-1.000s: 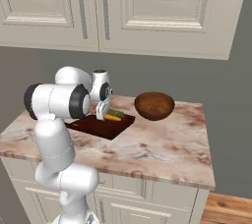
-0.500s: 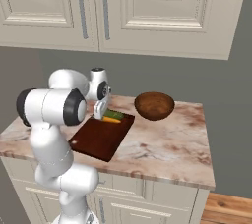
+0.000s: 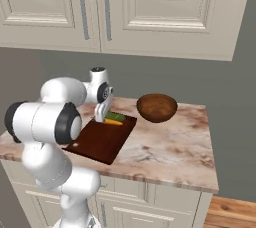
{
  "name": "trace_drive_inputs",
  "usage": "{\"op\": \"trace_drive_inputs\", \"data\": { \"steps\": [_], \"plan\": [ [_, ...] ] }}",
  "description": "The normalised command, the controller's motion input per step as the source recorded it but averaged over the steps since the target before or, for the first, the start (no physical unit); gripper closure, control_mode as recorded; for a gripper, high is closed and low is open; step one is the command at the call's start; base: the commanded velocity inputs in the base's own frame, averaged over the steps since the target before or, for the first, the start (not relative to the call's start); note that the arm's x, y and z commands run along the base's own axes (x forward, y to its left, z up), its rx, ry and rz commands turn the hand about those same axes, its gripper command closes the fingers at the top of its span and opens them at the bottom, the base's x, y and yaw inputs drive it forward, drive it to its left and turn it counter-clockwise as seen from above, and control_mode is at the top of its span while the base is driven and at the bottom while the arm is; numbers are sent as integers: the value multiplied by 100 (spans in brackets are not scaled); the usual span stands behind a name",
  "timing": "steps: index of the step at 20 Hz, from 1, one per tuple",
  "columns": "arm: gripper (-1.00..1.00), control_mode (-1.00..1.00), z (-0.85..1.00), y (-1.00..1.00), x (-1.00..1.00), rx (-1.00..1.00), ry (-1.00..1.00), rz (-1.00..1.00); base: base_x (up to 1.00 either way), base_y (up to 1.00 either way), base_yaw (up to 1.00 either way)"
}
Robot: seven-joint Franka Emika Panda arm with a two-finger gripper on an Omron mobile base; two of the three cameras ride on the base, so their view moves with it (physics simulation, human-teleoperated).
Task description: Place the two vegetables and bowl onto the tray for setting up a vegetable dip station.
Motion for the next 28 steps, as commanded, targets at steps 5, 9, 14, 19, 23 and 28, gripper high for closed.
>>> {"op": "trace_drive_inputs", "data": {
  "steps": [5,9,14,19,23,28],
  "plan": [
    [-100,-100,23,-25,-10,0,-8,0,0,0,0],
    [-100,-100,17,-24,-3,0,-6,0,0,0,0],
    [-100,-100,1,-30,0,0,-3,0,0,0,0],
    [-100,-100,1,-24,0,0,-11,0,0,0,0],
    [-100,-100,0,-19,0,0,-7,0,0,0,0],
    [-100,-100,0,-9,0,-5,-10,-1,0,0,0]
  ]
}}
